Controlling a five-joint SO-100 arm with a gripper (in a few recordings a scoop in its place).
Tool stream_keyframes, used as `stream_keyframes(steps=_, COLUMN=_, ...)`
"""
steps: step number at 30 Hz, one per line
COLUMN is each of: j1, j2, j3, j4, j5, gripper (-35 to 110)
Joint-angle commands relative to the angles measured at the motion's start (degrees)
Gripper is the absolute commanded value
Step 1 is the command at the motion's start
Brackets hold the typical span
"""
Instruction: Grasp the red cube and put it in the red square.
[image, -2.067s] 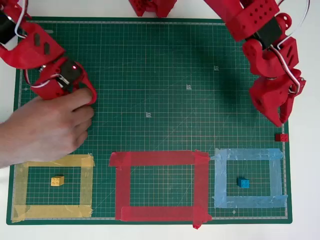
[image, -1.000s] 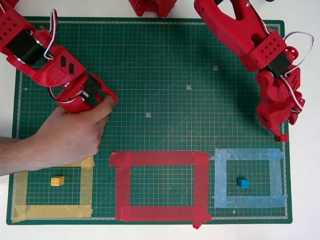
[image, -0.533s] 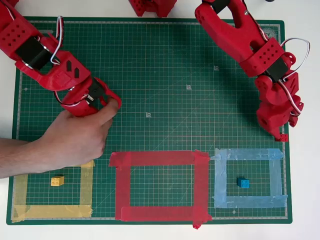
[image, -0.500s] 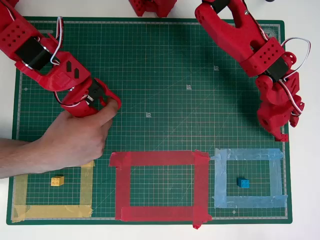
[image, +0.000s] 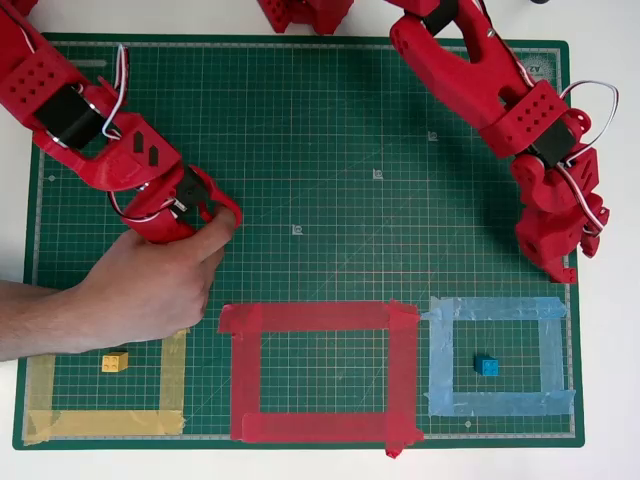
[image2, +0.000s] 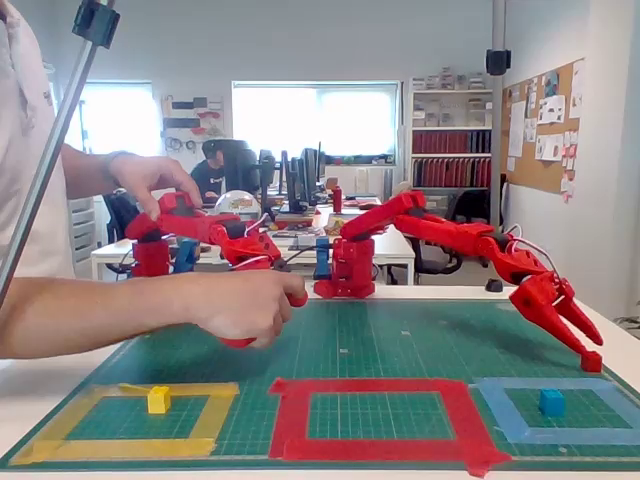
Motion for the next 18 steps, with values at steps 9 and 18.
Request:
stream_keyframes(steps=9, j1=-0.35, j2=1.41, j3=-5.54, j4=0.44, j5=-1.05, gripper=21)
stream_keyframes(steps=18, j1=0.44, j2=0.09, j3=-7.38, j4=-1.67, j5=-2.11, gripper=21)
